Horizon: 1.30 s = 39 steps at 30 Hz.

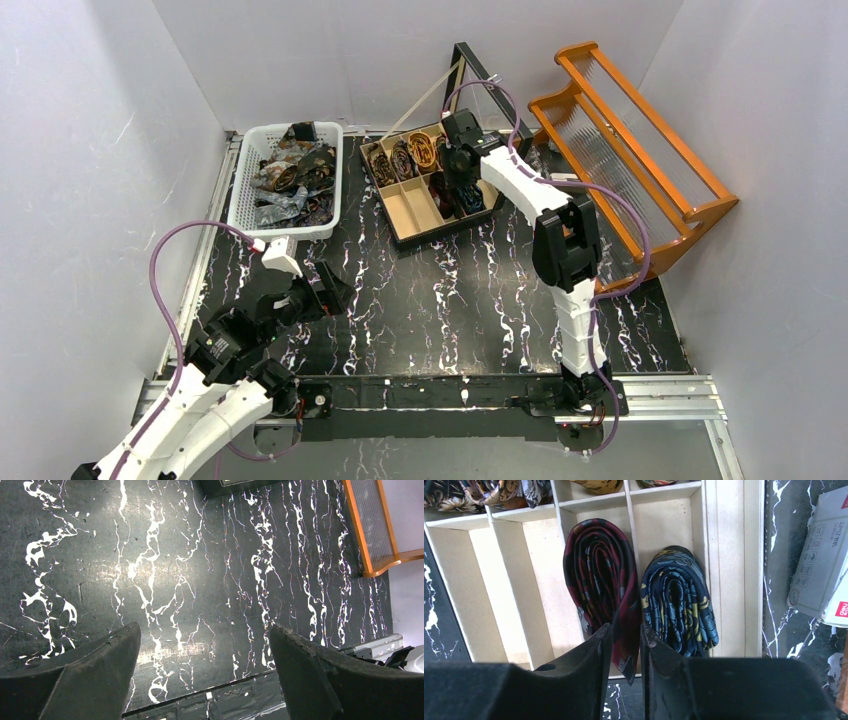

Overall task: Roll the ties
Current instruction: Place the tie in the storage box.

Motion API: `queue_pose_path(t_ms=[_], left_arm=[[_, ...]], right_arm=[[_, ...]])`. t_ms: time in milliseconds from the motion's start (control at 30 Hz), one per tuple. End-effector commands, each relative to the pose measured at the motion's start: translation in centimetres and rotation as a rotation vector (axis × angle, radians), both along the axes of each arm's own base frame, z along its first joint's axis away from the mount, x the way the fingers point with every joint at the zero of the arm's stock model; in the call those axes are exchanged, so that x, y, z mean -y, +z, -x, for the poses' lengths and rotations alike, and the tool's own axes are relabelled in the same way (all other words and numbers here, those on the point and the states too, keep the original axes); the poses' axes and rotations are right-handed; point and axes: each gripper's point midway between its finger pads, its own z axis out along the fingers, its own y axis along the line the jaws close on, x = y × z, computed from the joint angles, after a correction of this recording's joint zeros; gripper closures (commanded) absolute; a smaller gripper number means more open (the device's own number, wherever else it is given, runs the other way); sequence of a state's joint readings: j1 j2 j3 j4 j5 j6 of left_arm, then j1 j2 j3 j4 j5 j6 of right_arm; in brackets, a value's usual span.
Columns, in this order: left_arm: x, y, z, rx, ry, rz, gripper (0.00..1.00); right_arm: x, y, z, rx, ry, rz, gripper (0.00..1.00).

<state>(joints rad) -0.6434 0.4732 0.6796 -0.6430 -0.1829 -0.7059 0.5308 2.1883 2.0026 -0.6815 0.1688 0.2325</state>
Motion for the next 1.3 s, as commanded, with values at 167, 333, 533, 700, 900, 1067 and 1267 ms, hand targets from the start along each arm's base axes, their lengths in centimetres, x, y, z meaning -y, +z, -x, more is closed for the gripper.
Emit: queue_pose_path(t_ms=[167,333,533,700,900,1067,1267], left_arm=[[0.0,-0.3,-0.1,-0.003,-0.008,-0.017,0.02],[0.0,-0.3,-0.1,-0.004,-0.007,-0.018,0.02],[0.0,-0.4,-0.1,-0.005,-0.006,-0.017,0.02],[0.0,-0.4,-0.1,-0.004,-0.005,-0.018,0.02],[0.0,-0.4,-0.1,-0.007,-0.008,-0.019,0.02],[0.0,-0.5,-0.2,-0.009,-0.001,-0.022,0.02],[-0.1,-0.9,-0.5,-0.020,0.010,-0.035,0.02]], right_arm=[[-0.8,0.5,-0.1,0.000,0.010,-0.059,0.65],[-1.0,-0.2,0.1,-0.012,0.014,-0.068,0.65],[-0.3,-2.7,0.1,-0.043,-0.008,-0.018,0.71],[0.1,-2.9,0.1,-0.036,-0.012,-0.001,0.84],[-0.2,-3.0,0.2,-0.045,-0.008,-0.008,0.92],[-0.5,-2.7,0.7,-0.075,0.003,-0.022,0.91],[-1.2,0.8,0.7,-0.010,0.032,-0.095,0.80]])
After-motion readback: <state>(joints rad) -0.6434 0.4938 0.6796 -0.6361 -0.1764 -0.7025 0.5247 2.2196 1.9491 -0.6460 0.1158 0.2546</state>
